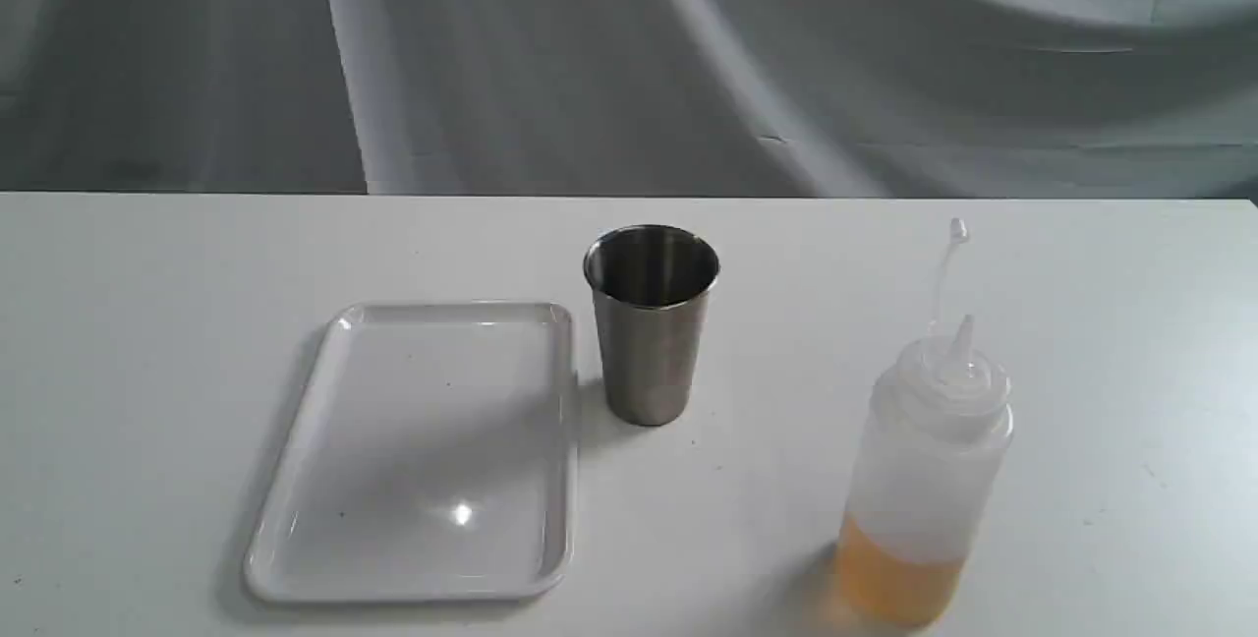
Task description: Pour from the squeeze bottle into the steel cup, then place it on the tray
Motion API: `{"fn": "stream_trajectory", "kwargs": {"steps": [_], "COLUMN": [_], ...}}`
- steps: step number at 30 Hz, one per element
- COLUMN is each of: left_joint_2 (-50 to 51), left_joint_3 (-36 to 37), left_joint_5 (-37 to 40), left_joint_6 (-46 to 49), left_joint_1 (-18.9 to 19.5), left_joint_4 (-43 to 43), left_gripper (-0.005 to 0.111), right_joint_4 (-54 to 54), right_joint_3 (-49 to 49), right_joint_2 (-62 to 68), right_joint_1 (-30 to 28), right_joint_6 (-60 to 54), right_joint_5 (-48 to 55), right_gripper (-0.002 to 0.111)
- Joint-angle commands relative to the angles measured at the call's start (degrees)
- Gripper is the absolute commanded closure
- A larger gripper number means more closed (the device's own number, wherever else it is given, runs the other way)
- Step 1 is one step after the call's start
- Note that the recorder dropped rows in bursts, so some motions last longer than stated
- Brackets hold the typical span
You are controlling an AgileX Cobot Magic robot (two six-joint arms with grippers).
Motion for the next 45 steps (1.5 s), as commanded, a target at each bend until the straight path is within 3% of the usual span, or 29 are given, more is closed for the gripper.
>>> {"fn": "stream_trajectory", "kwargs": {"steps": [1, 14, 19, 31, 38, 45], "left_joint_2": [-0.28, -0.28, -0.28, -0.28, -0.28, -0.28], "left_joint_3": [0.25, 0.25, 0.25, 0.25, 0.25, 0.25], "left_joint_5": [-0.37, -0.37, -0.37, -0.37, -0.37, -0.37], "left_joint_6": [-0.10, -0.10, -0.10, -0.10, -0.10, -0.10], "left_joint_1": [-0.18, -0.18, -0.18, -0.18, -0.18, -0.18], "left_joint_4": [0.03, 0.03, 0.03, 0.03, 0.03, 0.03], "left_gripper": [0.098, 0.098, 0.098, 0.098, 0.098, 0.098], "right_joint_4": [-0.19, -0.33, -0.33, -0.61, -0.61, 0.56], "right_joint_3": [-0.32, 15.15, 19.65, 27.15, 27.28, 32.20], "right_joint_2": [0.05, 0.05, 0.05, 1.93, 10.45, 16.77], "right_joint_1": [-0.02, 0.10, 0.22, 14.35, 14.78, 14.78], "right_joint_6": [-0.30, -5.73, -7.03, -8.28, -8.28, -7.90], "right_joint_5": [-2.38, -16.29, -17.33, -23.85, -24.88, -33.73], "right_gripper": [0.108, 0.108, 0.108, 0.108, 0.108, 0.108]}}
